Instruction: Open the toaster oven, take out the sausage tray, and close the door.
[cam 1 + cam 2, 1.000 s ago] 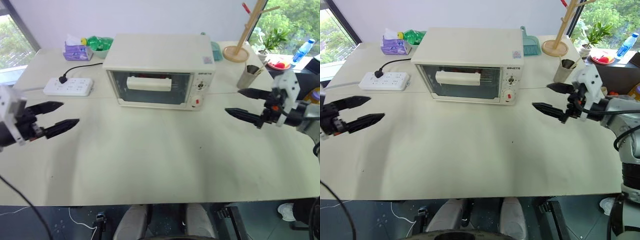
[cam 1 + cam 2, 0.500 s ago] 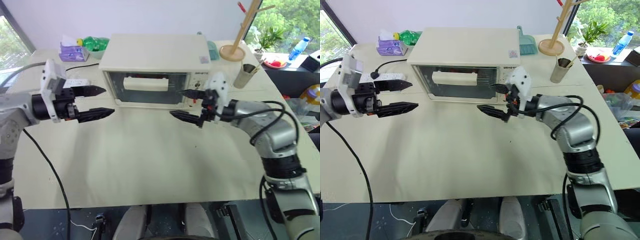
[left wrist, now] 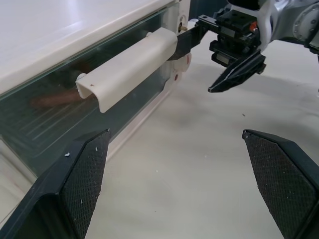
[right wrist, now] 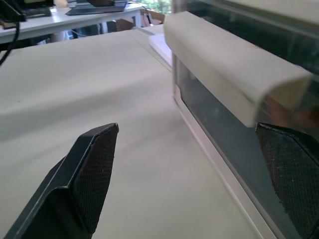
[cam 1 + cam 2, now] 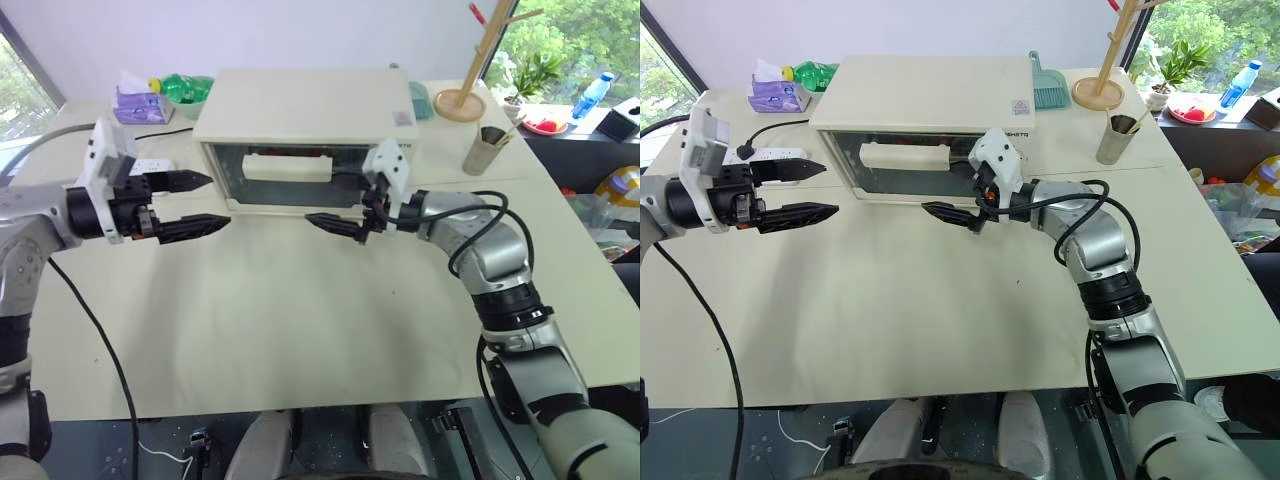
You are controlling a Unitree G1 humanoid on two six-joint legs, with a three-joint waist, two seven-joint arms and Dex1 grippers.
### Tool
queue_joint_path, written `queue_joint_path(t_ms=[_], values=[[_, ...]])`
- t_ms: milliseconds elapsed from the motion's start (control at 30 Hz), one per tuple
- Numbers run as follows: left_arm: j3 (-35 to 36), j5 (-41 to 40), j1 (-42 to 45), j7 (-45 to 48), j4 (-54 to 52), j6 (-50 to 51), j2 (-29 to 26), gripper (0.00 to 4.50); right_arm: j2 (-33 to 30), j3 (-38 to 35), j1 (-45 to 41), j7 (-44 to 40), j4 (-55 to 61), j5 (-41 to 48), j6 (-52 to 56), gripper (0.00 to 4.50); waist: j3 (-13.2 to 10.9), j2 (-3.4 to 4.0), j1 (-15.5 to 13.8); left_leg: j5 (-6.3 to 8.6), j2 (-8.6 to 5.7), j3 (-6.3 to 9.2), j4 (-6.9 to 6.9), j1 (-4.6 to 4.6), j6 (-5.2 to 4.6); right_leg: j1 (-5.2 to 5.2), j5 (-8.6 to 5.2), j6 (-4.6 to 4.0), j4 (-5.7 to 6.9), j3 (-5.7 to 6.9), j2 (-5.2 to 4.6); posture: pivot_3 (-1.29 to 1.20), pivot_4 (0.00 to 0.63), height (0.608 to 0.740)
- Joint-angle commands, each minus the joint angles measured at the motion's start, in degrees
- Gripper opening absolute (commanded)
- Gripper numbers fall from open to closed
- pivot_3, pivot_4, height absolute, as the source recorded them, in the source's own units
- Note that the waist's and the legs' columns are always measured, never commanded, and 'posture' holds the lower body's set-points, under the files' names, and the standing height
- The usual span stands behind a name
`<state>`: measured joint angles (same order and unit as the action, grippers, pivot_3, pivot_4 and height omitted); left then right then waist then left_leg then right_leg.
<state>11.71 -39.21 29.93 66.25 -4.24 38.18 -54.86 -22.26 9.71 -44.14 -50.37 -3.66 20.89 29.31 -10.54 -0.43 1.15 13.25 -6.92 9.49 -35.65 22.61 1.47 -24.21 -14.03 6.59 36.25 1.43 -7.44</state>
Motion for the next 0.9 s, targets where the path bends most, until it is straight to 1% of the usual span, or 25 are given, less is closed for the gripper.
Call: queue_joint_path(t_ms=[33, 200, 500, 733, 833, 900], values=[[1.9, 0.4, 0.1, -0.2, -0.1, -1.0, -0.7, 4.46, 1.5, -0.5, -2.5, -0.4, 1.2, 0.1, -1.5, 4.50, 0.0, 0.00, 0.0, -0.01, 0.01, 0.01, 0.00, 0.00, 0.01, -0.01, 0.01, -0.01, 0.01, 0.00, 0.01, 0.00, 0.150, 0.740], [1.2, 1.1, 1.0, -0.2, 1.1, -1.6, -0.2, 4.46, 2.2, -0.4, -2.0, -1.3, 4.1, 1.3, -0.2, 4.50, 0.0, 0.00, 0.0, -0.03, 0.08, 0.01, 0.00, 0.00, 0.05, -0.03, 0.05, -0.07, 0.03, -0.05, 0.10, 0.00, 0.150, 0.740], [-1.7, 3.7, 9.0, -0.5, 7.6, -3.0, 2.5, 4.46, 3.0, 1.1, 4.2, 0.4, 11.1, 1.4, 2.1, 4.50, 0.0, -0.01, 0.1, -0.08, 0.42, -0.05, 0.00, -0.01, 0.14, -0.11, 0.17, -0.27, 0.04, -0.12, 0.46, 0.00, 0.150, 0.740], [-4.7, 6.6, 14.8, 1.2, 13.2, -4.8, 4.9, 4.46, 3.5, 1.9, 9.0, 2.1, 15.4, 1.6, 4.0, 4.50, 0.0, -0.01, 0.1, -0.22, 0.67, -0.09, -0.01, -0.02, 0.37, -0.15, 0.33, -0.50, 0.07, -0.13, 0.69, 0.00, 0.150, 0.740], [-6.2, 8.4, 17.7, 2.1, 16.6, -6.4, 6.2, 3.63, 3.9, 1.6, 10.2, 3.2, 16.2, 1.9, 4.8, 4.50, 0.0, -0.02, 0.0, -0.23, 0.68, -0.11, -0.03, -0.03, 0.39, -0.15, 0.39, -0.50, 0.07, -0.13, 0.72, 0.00, 0.150, 0.740], [-7.2, 9.6, 19.1, 3.5, 18.5, -7.6, 6.6, 2.56, 4.3, 1.4, 10.6, 3.8, 16.5, 2.2, 5.2, 4.50, 0.0, -0.02, 0.1, -0.24, 0.69, -0.11, -0.03, -0.03, 0.40, -0.15, 0.41, -0.49, 0.07, -0.14, 0.72, 0.00, 0.150, 0.740]])
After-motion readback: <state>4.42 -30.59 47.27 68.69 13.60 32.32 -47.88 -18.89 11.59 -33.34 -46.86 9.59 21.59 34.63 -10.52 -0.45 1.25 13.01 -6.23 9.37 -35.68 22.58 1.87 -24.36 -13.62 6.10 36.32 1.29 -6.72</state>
